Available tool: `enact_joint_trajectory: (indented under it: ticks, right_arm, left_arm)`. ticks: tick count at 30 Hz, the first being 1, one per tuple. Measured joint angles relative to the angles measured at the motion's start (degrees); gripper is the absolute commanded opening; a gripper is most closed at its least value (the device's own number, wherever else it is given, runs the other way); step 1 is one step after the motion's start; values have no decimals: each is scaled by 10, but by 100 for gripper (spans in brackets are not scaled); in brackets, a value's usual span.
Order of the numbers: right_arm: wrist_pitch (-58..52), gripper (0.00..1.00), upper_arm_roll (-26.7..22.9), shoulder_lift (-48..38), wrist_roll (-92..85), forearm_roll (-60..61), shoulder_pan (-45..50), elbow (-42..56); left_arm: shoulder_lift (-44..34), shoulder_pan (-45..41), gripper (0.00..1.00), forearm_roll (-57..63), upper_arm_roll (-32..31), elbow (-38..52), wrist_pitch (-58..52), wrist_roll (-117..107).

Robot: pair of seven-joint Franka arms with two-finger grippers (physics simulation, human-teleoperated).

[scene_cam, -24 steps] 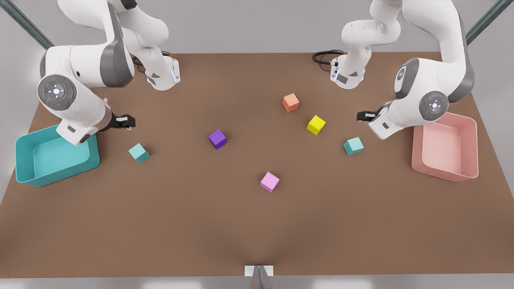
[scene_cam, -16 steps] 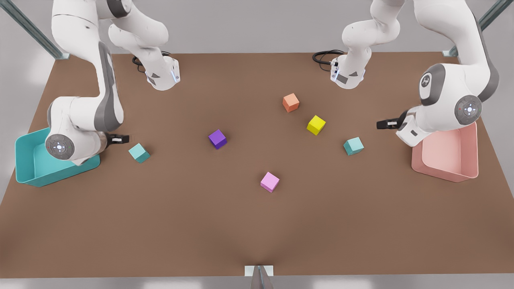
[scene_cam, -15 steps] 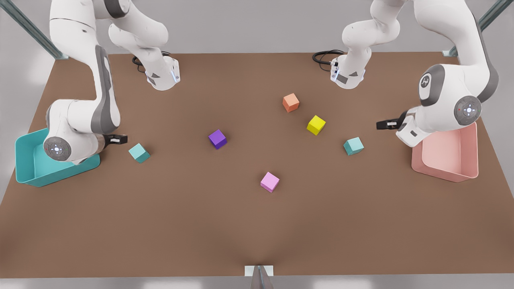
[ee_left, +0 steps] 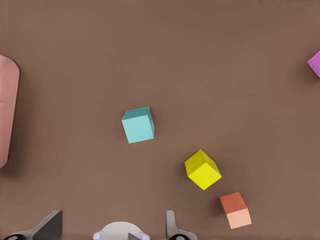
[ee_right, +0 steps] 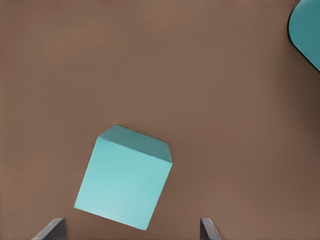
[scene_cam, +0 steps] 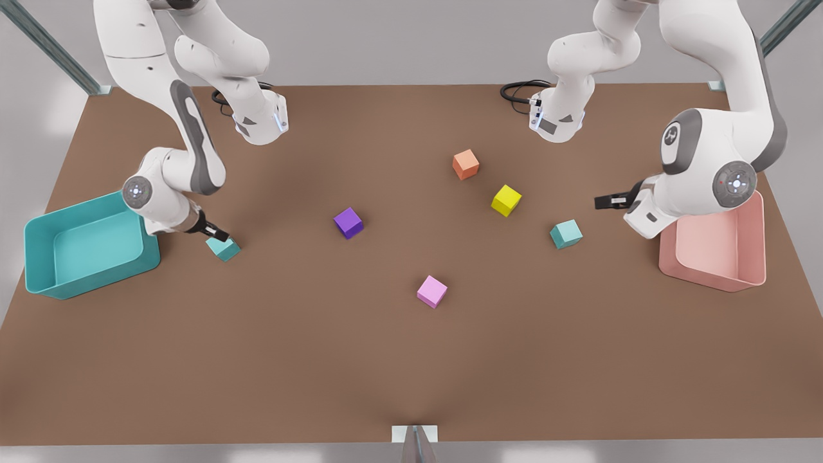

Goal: Stack the two blue cubes on top of each other

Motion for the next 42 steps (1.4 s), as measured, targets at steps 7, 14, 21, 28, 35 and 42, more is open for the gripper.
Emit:
enact_joint_trajectory:
  ticks: [7, 14, 21, 28, 35, 42]
  right_arm:
    - [108, 100, -1, 37, 69, 16, -1, -1]
    - [132, 100, -1, 52, 115, 18, -12, -11]
    - [138, 100, 1, 86, 149, 18, -6, -8]
    - [140, 100, 4, 101, 176, 18, 10, -5]
    - [134, 70, 5, 104, 197, 20, 15, 17]
    - [-29, 71, 6, 123, 234, 36, 236, 266]
  left_arm:
    - [4, -5, 100, 1, 0, 1, -2, -4]
    - [5, -3, 100, 2, 0, 1, -6, -6]
    - [5, -4, 100, 2, 0, 1, -7, -8]
    - [5, -4, 100, 2, 0, 1, -7, -10]
    - [5, -4, 100, 2, 0, 1, -7, -11]
    - [25, -5, 100, 1, 0, 30, -7, -12]
